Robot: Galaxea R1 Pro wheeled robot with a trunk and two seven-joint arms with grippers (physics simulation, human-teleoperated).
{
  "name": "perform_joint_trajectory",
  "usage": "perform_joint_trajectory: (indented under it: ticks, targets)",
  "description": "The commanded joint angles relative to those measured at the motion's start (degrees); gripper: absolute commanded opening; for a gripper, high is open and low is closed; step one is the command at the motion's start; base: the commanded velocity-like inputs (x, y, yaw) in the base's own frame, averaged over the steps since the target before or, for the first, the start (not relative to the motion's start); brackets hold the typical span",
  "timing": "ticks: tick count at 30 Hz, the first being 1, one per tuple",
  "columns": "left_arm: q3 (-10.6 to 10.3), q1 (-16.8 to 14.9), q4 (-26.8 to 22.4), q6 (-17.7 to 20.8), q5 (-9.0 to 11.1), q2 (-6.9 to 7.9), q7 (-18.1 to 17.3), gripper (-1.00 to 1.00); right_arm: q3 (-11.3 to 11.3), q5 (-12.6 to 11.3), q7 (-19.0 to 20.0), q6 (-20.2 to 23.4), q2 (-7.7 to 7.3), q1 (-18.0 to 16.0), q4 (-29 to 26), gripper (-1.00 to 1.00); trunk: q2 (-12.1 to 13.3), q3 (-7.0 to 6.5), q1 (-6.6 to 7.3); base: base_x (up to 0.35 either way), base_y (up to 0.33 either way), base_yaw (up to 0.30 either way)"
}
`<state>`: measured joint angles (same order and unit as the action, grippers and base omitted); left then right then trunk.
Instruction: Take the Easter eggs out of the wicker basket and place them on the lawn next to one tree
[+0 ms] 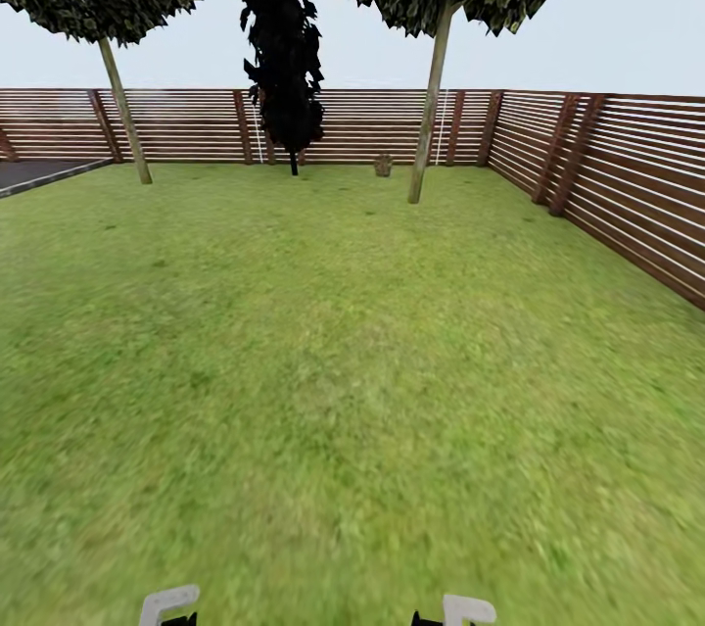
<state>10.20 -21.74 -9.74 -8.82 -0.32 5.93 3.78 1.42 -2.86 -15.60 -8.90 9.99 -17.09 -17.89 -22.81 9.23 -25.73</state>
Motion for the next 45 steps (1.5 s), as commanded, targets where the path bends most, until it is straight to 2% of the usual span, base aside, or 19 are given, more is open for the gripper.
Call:
perform_joint_trajectory:
  ticks: [1, 45]
  targets:
    - [0.2, -0.1, 0.1, -0.2, 0.0, 0.0, 0.1, 1.0, 0.2, -0.3, -0.2, -0.2, 0.01, 0.0, 0.0, 1.0, -0.1, 0.11, -0.06, 0.255, 0.0, 0.0]
    - [0.2, -0.1, 0.1, -0.2, 0.0, 0.05, 0.0, 1.0, 0.2, -0.3, -0.2, -0.2, 0.01, 0.0, 0.0, 1.0, -0.1, 0.11, -0.06, 0.251, 0.0, 0.0]
